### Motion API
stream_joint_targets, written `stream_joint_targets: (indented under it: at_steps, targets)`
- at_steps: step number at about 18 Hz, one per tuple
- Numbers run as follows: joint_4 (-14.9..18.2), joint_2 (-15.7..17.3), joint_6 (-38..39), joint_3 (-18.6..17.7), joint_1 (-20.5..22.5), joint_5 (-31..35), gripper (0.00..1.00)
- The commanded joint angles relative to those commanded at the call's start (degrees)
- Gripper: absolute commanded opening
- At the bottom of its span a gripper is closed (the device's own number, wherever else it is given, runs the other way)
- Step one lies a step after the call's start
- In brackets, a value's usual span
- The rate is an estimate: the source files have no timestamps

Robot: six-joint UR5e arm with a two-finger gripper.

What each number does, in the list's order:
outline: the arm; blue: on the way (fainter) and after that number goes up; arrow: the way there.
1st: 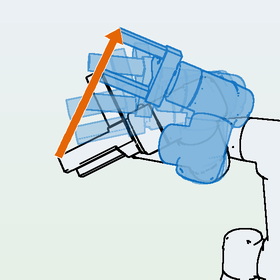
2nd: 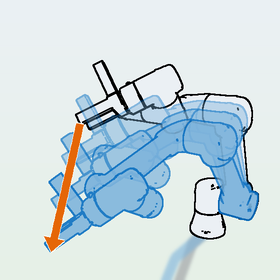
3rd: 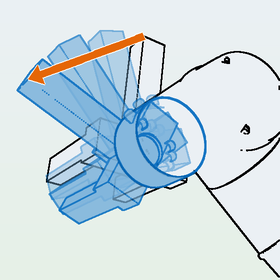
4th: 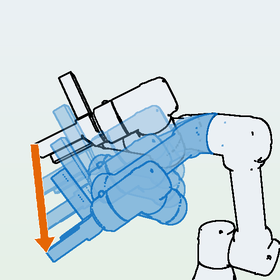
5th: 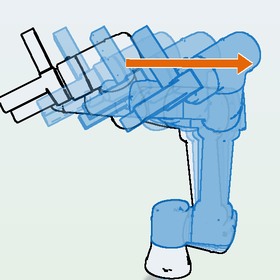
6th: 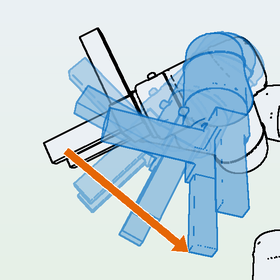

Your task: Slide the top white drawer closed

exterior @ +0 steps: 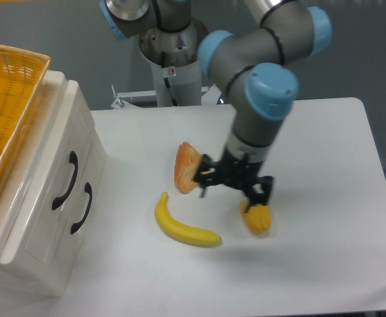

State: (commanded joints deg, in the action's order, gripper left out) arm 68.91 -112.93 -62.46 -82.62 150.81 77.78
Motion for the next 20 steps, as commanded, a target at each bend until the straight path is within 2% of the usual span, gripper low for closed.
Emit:
stream_joint_targets:
  at_steps: [2, 5, 7, 11, 14, 20]
  targets:
    - [-1.4, -1.6, -4.8, 0.1, 0.4, 1.9, 1.00]
    - [-1.7, -3.3, -12.5, 0.5, 2.4, 11.2, 1.00]
    - [-1.8, -4.5, -17.8, 0.5, 4.2, 13.0, 1.00]
    - [-1.8, -6.4, -23.7, 0.9, 8.1, 12.9, 1.00]
    - [-1.8, -8.4, -27.1, 3.0, 9.3, 12.9, 1.00]
    - [-1.8, -9.0, -33.9, 2.9, 12.9, 9.7, 1.00]
